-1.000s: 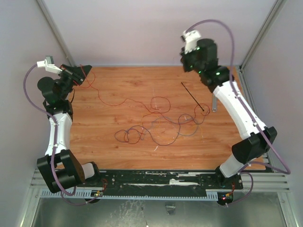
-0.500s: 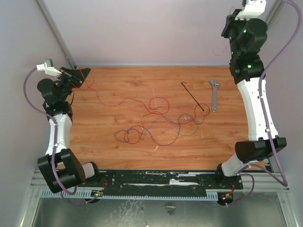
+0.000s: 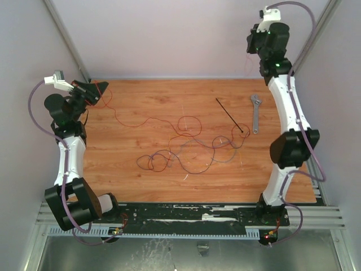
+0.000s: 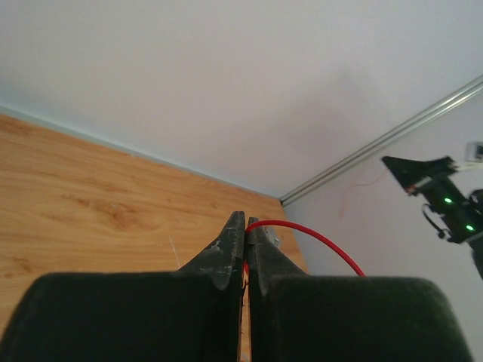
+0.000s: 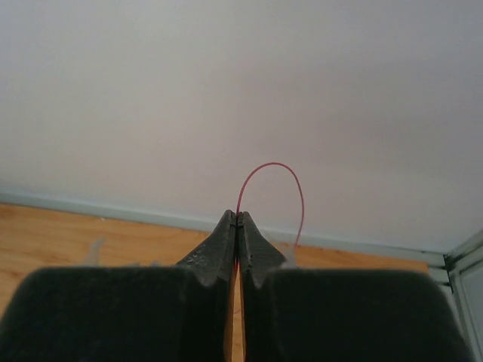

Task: Zip-tie the wires
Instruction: Place the cable at the center of the board.

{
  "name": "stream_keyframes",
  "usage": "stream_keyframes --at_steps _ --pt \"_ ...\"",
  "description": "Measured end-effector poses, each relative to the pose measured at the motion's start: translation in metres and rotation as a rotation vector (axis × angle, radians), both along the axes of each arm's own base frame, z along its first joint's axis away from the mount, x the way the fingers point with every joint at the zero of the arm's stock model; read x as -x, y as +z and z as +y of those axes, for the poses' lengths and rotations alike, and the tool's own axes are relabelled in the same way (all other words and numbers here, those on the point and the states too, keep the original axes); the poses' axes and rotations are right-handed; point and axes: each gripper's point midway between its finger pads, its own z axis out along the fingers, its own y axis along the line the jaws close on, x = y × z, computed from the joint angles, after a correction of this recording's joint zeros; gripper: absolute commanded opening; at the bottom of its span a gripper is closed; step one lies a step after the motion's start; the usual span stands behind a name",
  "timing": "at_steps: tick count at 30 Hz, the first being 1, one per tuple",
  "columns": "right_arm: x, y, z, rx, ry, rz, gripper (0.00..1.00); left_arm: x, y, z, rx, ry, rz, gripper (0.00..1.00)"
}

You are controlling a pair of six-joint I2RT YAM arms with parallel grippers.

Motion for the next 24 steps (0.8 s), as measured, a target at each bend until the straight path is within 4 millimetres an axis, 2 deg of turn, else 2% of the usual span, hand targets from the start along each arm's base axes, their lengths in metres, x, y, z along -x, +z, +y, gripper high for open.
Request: stream_keyframes --at_steps 2,4,7,10,12,15,20,22,23,24 --pt "-0.019 -0.027 0.002 0.018 0.005 0.057 0.0 0.001 0.0 -0.001 -0.004 -0.006 -0.001 0.0" --pt "-0.034 -0.045 0.003 0.034 0.006 0.092 0.0 0.002 0.001 -0.002 -0.007 -0.009 -0.002 0.0" --pt "-0.042 -0.061 0.004 0.049 0.009 0.13 0.0 0.004 0.002 -0.003 -0.01 -0.012 -0.006 0.0" --pt "-0.04 -0.068 0.004 0.051 0.012 0.151 0.04 0.005 0.004 -0.003 -0.012 -0.013 -0.01 0.0" --pt "-0.037 -0.079 0.004 0.053 0.016 0.175 0.04 0.005 0.004 -0.003 -0.012 -0.014 -0.01 0.0" --pt "-0.031 -0.116 0.004 0.058 0.017 0.257 0.0 0.005 0.004 -0.004 -0.012 -0.014 -0.01 0.0" --pt "-0.018 -0.189 0.001 0.06 0.008 0.429 0.0 0.005 0.004 -0.004 -0.011 -0.014 -0.01 0.0" --pt "-0.013 -0.206 -0.001 0.059 -0.004 0.472 0.0 0.005 0.004 -0.004 -0.011 -0.014 -0.01 0.0" --pt "-0.011 -0.212 -0.002 0.06 -0.013 0.486 0.05 0.005 0.004 -0.004 -0.011 -0.014 -0.01 0.0" --pt "-0.009 -0.215 -0.003 0.062 -0.018 0.495 0.2 0.005 0.004 -0.004 -0.011 -0.014 -0.01 0.0"
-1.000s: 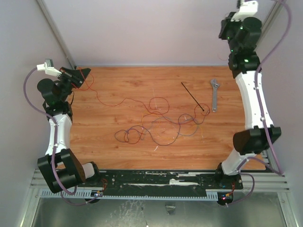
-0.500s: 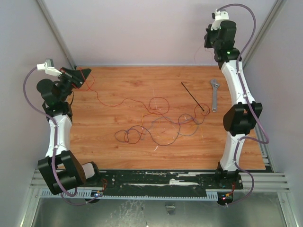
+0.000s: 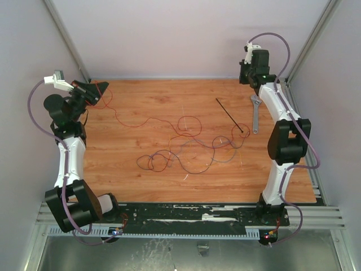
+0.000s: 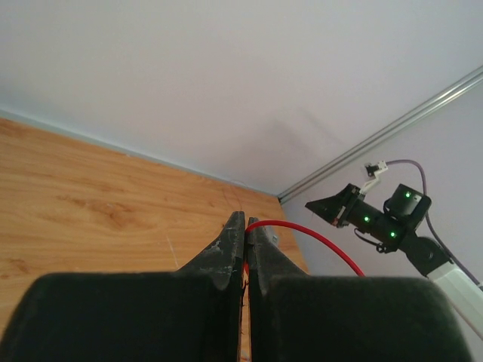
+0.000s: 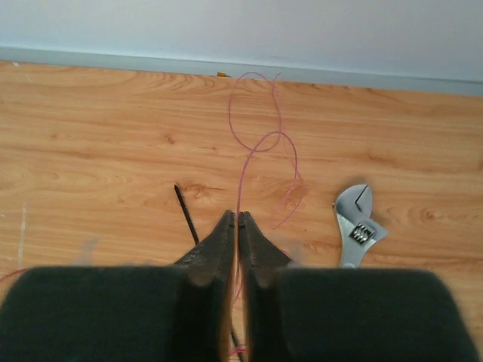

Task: Zip-tie the wires
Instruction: Place the cable at the center of the board, then straighten the cable at the center of the board.

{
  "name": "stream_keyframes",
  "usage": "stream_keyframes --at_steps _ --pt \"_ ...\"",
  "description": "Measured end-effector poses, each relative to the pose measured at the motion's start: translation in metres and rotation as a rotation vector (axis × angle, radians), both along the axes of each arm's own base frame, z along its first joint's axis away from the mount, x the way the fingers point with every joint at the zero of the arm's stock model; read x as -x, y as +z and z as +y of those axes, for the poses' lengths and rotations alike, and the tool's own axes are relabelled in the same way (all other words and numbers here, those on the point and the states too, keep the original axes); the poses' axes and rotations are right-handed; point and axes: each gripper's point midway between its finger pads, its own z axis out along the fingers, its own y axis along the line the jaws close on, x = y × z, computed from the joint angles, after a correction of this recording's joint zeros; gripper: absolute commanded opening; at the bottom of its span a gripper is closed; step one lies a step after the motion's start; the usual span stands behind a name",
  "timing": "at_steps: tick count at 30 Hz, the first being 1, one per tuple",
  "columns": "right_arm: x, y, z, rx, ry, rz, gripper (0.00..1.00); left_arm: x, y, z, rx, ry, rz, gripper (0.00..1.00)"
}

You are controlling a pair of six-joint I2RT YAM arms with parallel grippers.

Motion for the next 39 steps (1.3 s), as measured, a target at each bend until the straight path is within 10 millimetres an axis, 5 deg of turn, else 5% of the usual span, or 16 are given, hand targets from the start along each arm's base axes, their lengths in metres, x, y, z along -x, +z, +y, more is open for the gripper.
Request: stream_keyframes --at_steps 2,7,10,13,18,26,32,39 --pt "0.002 -0.001 -0.002 0.001 -0.01 0.005 0.43 0.0 0.0 0.0 0.0 0.0 0.0 0.0" --pt "0.005 0.002 -0.004 0.014 -0.028 0.014 0.66 0.0 0.0 0.0 0.001 0.0 0.0 0.0" --pt "0.007 0.005 0.001 0.02 -0.011 0.017 0.71 0.0 0.0 0.0 0.001 -0.001 0.0 0.0" --pt "0.01 0.007 0.02 0.015 0.043 0.021 0.71 0.0 0.0 0.0 0.001 -0.001 0.0 0.0" --pt "0.028 -0.006 0.081 0.005 0.188 0.053 0.71 0.0 0.0 0.0 0.0 -0.001 0.0 0.0" --pt "0.082 -0.098 0.176 0.015 0.397 0.242 0.68 0.001 0.001 0.0 0.0 -0.002 -0.001 0.0" --pt "0.106 -0.153 0.19 0.037 0.42 0.357 0.66 0.002 0.002 -0.001 -0.002 -0.002 -0.006 0.0" --pt "0.104 -0.171 0.184 0.066 0.386 0.37 0.58 0.004 0.005 -0.003 -0.006 -0.01 -0.013 0.0"
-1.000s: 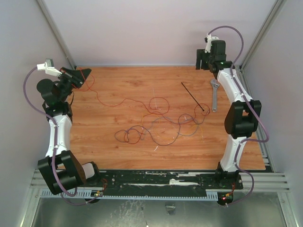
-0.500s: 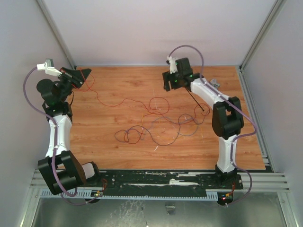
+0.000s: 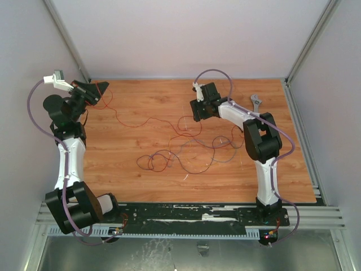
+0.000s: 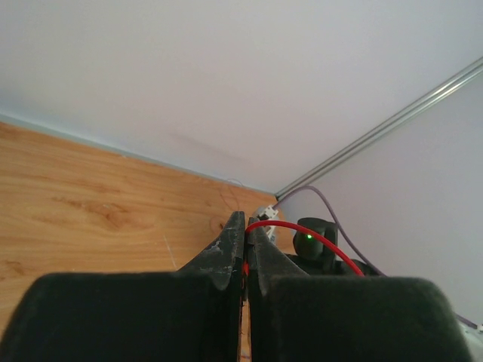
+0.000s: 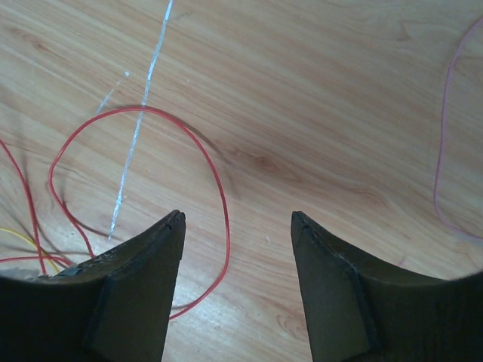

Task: Zip-tie the wires
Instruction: Straighten the cable at the center of the board.

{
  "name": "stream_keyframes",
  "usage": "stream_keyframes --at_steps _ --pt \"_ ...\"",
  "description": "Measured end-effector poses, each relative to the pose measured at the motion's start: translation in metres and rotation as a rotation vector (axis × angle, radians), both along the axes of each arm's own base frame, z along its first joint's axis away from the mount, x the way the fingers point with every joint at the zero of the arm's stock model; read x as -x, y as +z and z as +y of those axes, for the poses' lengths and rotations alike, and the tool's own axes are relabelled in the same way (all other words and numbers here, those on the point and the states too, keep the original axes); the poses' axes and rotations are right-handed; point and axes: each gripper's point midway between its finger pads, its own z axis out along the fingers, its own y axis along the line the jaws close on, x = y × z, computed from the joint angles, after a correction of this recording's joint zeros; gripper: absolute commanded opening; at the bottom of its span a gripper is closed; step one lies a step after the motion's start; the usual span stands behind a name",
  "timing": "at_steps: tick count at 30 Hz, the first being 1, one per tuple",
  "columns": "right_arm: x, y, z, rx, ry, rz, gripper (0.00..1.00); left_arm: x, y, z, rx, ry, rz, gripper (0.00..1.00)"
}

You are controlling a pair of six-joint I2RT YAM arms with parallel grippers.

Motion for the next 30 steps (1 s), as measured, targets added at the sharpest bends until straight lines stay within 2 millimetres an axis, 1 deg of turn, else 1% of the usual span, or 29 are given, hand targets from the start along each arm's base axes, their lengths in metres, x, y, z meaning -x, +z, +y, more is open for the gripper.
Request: stream_keyframes --at_steps 4,6,7,11,14,17,19,21,23,25,27,28,30 --pt "0.0 -0.012 0.0 0.008 -0.001 0.007 0.47 0.0 0.0 0.0 -0.001 -0.003 0.0 0.0" --pt "0.004 -0.021 -0.002 0.021 0.0 0.024 0.39 0.0 0.0 -0.001 -0.001 -0.003 0.0 0.0" --pt "0.004 -0.025 -0.003 0.032 -0.002 0.023 0.33 0.0 0.0 -0.001 -0.001 -0.004 0.0 0.0" --pt "0.003 -0.025 -0.003 0.035 -0.006 0.014 0.0 0.001 0.0 -0.001 -0.001 -0.004 0.0 0.0" --pt "0.002 -0.025 -0.005 0.044 -0.011 0.005 0.0 0.001 0.0 -0.001 -0.002 -0.004 -0.001 0.0" --pt "0.007 -0.02 -0.013 0.065 -0.027 0.0 0.0 0.001 0.0 -0.001 -0.001 -0.006 0.001 0.0" --pt "0.007 -0.008 -0.021 0.078 -0.048 -0.015 0.0 0.001 -0.001 -0.001 0.0 -0.008 0.005 0.0" --pt "0.003 0.016 -0.034 0.08 -0.085 -0.052 0.0 0.001 -0.002 -0.002 0.001 -0.011 0.009 0.0" --pt "-0.007 0.052 -0.061 0.077 -0.157 -0.11 0.0 0.002 -0.003 -0.002 0.001 -0.014 0.013 0.0" --pt "-0.02 0.098 -0.108 0.082 -0.283 -0.194 0.0 0.002 -0.003 -0.003 0.0 -0.015 0.016 0.0" --pt "-0.029 0.145 -0.166 0.086 -0.431 -0.285 0.0 0.004 -0.002 -0.005 -0.002 -0.019 0.016 0.0" --pt "-0.03 0.167 -0.199 0.092 -0.513 -0.329 0.0 0.005 -0.002 -0.006 -0.005 -0.021 0.014 0.0" --pt "-0.02 0.201 -0.263 0.114 -0.673 -0.394 0.0 0.008 -0.002 -0.01 -0.009 -0.027 0.01 0.0"
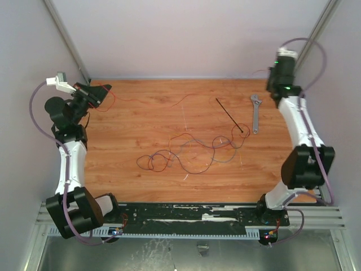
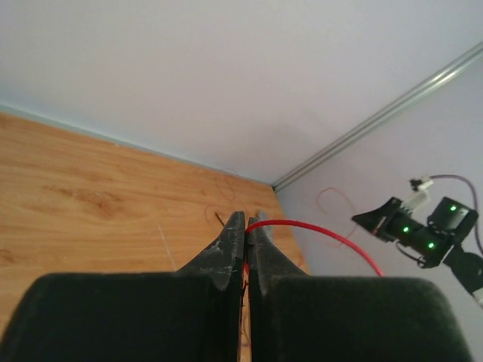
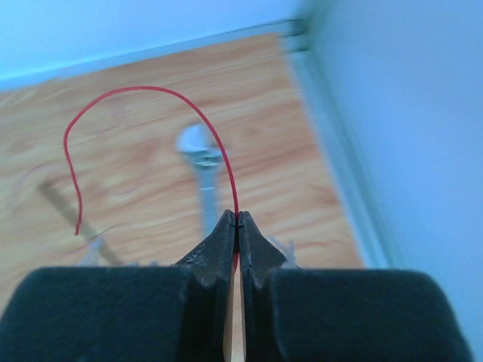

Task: Zip-tie the wires
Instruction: Straighten the cable at the center of the board.

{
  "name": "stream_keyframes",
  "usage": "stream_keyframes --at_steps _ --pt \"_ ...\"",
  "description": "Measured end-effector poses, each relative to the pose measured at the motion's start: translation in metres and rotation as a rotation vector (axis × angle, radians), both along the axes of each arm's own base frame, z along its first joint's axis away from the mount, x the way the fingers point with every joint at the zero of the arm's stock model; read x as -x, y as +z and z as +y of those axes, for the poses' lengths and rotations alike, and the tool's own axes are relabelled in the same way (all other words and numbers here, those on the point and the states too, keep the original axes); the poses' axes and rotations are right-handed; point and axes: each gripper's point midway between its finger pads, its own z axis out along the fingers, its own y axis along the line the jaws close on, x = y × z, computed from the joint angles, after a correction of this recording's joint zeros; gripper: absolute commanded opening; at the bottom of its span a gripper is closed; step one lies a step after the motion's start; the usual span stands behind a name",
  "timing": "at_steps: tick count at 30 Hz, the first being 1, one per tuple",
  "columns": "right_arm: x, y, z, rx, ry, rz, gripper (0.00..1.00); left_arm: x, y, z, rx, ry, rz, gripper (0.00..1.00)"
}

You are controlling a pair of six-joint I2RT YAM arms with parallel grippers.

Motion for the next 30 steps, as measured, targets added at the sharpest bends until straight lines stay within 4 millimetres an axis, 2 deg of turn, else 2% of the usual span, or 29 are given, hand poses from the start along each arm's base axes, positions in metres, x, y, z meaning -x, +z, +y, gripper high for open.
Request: stream_keyframes --at_steps 2,4,6,8,12,16,20,23,30 --pt "0.019 0.019 -0.056 0.016 -0.147 -0.041 0.0 0.004 -0.004 -0.008 0.001 -0.017 0.004 0.0" --pt "0.043 0.023 -0.097 0.029 -0.263 -0.048 0.0 0.01 -0.014 -0.019 0.006 -0.043 0.019 0.0" --pt "0.066 0.014 -0.123 0.041 -0.347 -0.027 0.0 0.017 -0.029 -0.032 0.015 -0.071 0.046 0.0" --pt "0.083 -0.002 -0.139 0.053 -0.402 0.016 0.0 0.025 -0.048 -0.043 0.027 -0.095 0.083 0.0" --pt "0.101 -0.039 -0.146 0.053 -0.43 0.102 0.0 0.043 -0.089 -0.055 0.053 -0.104 0.165 0.0" --pt "0.119 -0.062 -0.142 0.049 -0.433 0.15 0.0 0.061 -0.12 -0.055 0.076 -0.072 0.215 0.0" --pt "0.139 -0.075 -0.14 0.047 -0.448 0.167 0.0 0.075 -0.152 -0.055 0.098 -0.037 0.278 0.0" --pt "0.144 -0.08 -0.143 0.035 -0.468 0.164 0.0 0.08 -0.171 -0.051 0.105 -0.001 0.324 0.0" --pt "0.152 -0.093 -0.14 0.002 -0.486 0.14 0.0 0.084 -0.2 -0.037 0.115 0.113 0.377 0.0"
